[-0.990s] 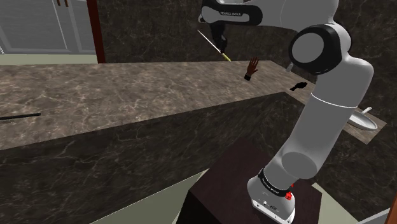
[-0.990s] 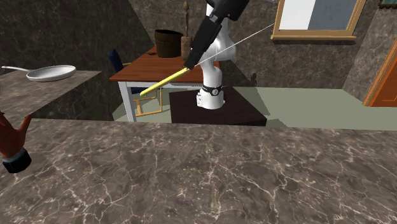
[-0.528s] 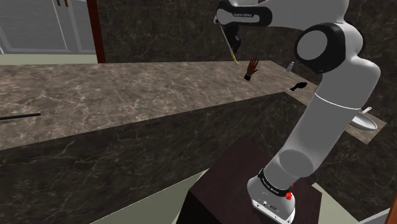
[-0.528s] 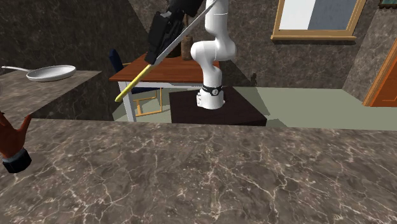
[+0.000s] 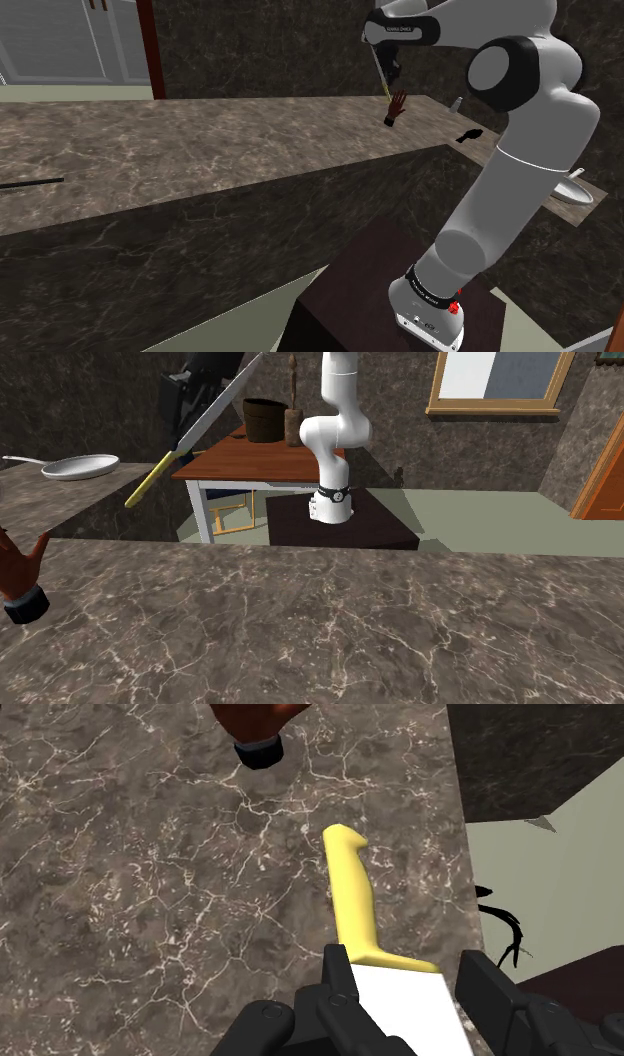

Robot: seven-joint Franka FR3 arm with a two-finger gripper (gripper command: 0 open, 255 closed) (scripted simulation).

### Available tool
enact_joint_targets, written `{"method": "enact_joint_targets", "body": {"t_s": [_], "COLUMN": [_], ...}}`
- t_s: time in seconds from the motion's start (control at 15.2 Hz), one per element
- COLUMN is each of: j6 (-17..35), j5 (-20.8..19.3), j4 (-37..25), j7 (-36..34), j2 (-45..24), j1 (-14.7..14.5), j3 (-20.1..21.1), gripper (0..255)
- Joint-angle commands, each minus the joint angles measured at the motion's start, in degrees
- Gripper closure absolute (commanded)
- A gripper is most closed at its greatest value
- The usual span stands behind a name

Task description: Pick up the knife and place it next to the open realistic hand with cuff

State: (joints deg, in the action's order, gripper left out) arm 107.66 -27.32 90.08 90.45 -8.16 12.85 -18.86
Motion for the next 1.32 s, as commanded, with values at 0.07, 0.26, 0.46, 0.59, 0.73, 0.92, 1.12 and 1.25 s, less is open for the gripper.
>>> {"method": "enact_joint_targets", "body": {"t_s": [0.07,0.26,0.46,0.59,0.73,0.92,1.12,1.25], "j6": [2.48,4.42,6.15,7.52,8.89,10.9,12.89,14.21], "j5": [1.21,2.86,3.9,3.6,3.3,2.87,2.46,2.2], "j4": [-0.59,-2.05,-2.45,-0.86,0.66,2.8,4.79,6.03], "j7": [3.88,7.84,9.97,9.3,8.64,7.66,6.7,6.06], "j2": [-1.05,-2.61,-3.75,-3.67,-3.64,-3.7,-3.89,-4.07], "j1": [2.64,5.37,7.1,7.07,7.05,7.04,7.04,7.06], "j3": [-1.69,-3.18,-3.98,-4.0,-4.03,-4.08,-4.14,-4.18], "gripper": [255,255,255,255,255,255,255,255]}}
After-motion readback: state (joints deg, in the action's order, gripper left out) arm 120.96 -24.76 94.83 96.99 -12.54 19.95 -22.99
